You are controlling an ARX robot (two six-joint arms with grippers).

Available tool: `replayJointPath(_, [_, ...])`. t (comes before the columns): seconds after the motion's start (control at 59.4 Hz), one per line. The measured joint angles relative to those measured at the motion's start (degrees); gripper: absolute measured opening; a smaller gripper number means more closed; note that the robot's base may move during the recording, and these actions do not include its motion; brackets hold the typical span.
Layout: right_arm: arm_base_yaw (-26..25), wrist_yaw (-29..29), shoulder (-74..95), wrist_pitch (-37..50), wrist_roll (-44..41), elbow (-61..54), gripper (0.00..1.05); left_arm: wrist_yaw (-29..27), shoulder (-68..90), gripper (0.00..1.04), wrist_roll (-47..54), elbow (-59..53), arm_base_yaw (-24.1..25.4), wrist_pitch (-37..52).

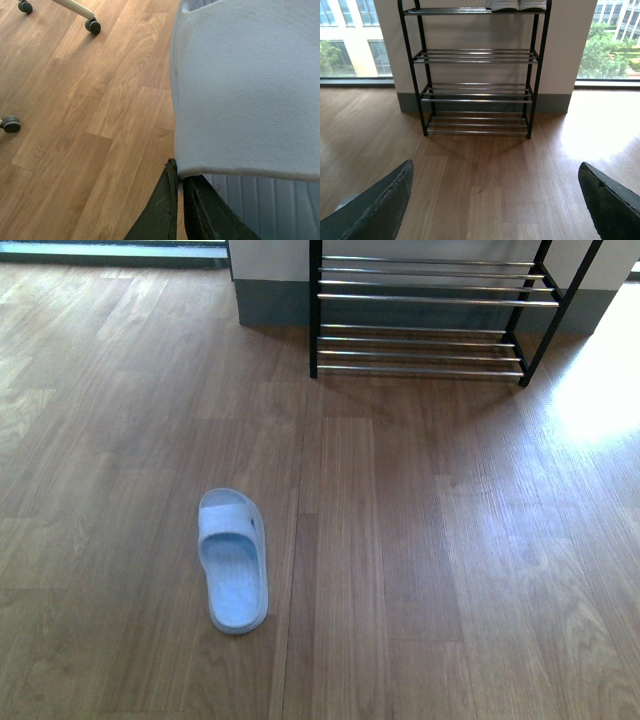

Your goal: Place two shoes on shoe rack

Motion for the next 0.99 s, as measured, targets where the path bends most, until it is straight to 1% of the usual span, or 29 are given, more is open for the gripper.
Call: replayJointPath(0.994, [-0.04,-0.24,-0.07,-0.02,0.0,0.0,0.96,0.0,-0.04,0.01,0.09,-0.09,0.0,-0.02])
